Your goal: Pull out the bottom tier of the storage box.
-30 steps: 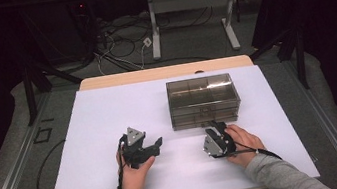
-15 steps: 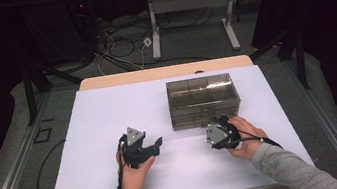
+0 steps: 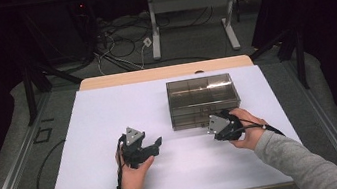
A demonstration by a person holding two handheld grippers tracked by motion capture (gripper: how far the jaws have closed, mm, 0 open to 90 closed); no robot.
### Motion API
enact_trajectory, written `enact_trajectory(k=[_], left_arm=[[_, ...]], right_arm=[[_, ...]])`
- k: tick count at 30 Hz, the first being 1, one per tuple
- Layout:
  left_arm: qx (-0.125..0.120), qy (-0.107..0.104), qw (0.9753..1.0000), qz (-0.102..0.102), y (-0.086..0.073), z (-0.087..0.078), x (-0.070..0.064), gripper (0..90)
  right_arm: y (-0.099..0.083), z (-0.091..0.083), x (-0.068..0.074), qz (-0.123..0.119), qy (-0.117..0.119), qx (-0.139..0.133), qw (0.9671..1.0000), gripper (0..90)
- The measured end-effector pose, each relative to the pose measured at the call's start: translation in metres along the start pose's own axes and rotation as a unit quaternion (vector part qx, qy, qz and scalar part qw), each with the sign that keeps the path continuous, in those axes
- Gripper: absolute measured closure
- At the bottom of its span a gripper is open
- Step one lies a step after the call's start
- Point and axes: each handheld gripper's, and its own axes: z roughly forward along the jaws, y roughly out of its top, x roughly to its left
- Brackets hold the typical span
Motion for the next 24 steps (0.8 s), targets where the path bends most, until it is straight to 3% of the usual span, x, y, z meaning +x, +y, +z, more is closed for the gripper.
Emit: enact_trajectory(k=[9,14,24], left_arm=[[-0.005,-0.002,1.0000,-0.007,0.001,0.001,0.001,30.8],[-0.003,-0.001,1.0000,-0.001,0.002,-0.002,0.002,30.4],[-0.003,-0.004,1.0000,-0.008,0.001,-0.004,0.004,28.8]], right_arm=[[-0.004,0.005,-0.011,0.023,0.030,0.006,0.9993,51.4],[-0.006,0.006,-0.016,0.015,0.035,0.008,0.9992,53.7],[-0.013,0.013,-0.023,0.032,0.069,0.014,0.9970,58.3]])
